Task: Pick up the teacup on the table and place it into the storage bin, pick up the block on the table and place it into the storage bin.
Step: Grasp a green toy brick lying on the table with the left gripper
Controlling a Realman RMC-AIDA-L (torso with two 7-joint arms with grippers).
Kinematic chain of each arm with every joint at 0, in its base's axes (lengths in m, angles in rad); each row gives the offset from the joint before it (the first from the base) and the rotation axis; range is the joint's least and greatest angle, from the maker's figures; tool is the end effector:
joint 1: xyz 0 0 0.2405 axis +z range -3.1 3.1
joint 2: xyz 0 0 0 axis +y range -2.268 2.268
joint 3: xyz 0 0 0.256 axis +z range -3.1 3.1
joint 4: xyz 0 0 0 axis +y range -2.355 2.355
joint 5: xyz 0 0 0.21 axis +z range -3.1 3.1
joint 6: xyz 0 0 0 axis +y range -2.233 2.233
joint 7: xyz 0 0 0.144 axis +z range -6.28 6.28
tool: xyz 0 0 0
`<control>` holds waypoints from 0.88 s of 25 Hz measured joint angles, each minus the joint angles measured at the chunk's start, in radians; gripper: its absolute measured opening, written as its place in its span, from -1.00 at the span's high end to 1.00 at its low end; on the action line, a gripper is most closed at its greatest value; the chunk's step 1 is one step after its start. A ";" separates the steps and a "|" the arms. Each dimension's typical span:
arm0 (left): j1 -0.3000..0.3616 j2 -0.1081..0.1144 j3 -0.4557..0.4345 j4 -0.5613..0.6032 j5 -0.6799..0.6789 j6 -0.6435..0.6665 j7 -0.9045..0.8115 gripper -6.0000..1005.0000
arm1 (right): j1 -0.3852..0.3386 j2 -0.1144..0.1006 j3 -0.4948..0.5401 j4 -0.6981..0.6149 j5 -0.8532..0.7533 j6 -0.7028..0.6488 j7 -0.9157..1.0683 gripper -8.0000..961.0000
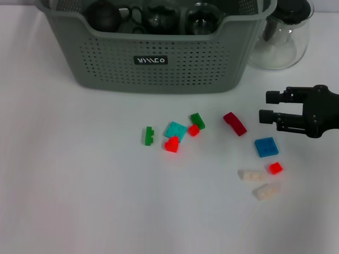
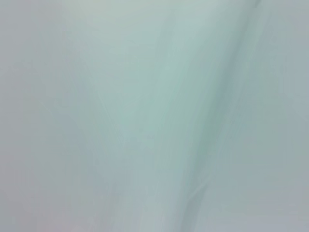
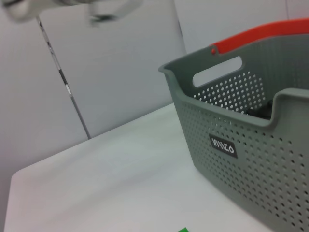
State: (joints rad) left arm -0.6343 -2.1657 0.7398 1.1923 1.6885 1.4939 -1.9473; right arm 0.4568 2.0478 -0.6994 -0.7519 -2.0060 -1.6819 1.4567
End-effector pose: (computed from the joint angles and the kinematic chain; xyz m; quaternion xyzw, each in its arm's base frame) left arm -0.1168 0.3834 0.0847 -0.8755 -0.1995 -0.4067 0.1683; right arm 0.2745 0.3090 0.0249 -0.9394 0.2282 0.2337 0.1040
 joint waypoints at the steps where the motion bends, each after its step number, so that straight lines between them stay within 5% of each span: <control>1: 0.013 0.002 -0.058 -0.016 -0.062 0.094 0.033 -0.14 | 0.001 0.000 0.002 0.000 0.000 0.000 0.000 -0.25; 5: 0.066 0.009 -0.221 -0.065 -0.153 0.383 0.138 -0.14 | 0.003 0.000 0.002 0.000 0.002 -0.001 -0.001 -0.25; 8: 0.139 -0.001 -0.249 -0.072 -0.036 0.449 0.251 -0.14 | 0.003 0.000 0.002 0.000 0.002 -0.001 -0.001 -0.25; 15: 0.198 -0.012 -0.253 -0.262 0.382 0.405 0.586 -0.14 | 0.009 -0.004 0.011 0.000 0.003 0.000 0.030 -0.25; 22: 0.205 -0.010 -0.262 -0.503 0.451 0.189 0.847 -0.15 | 0.014 -0.019 0.013 -0.002 -0.001 -0.007 0.078 -0.25</control>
State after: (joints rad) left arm -0.4289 -2.1753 0.4779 0.6893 2.1394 1.6826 -1.1001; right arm 0.4709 2.0285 -0.6859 -0.7538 -2.0071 -1.6885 1.5346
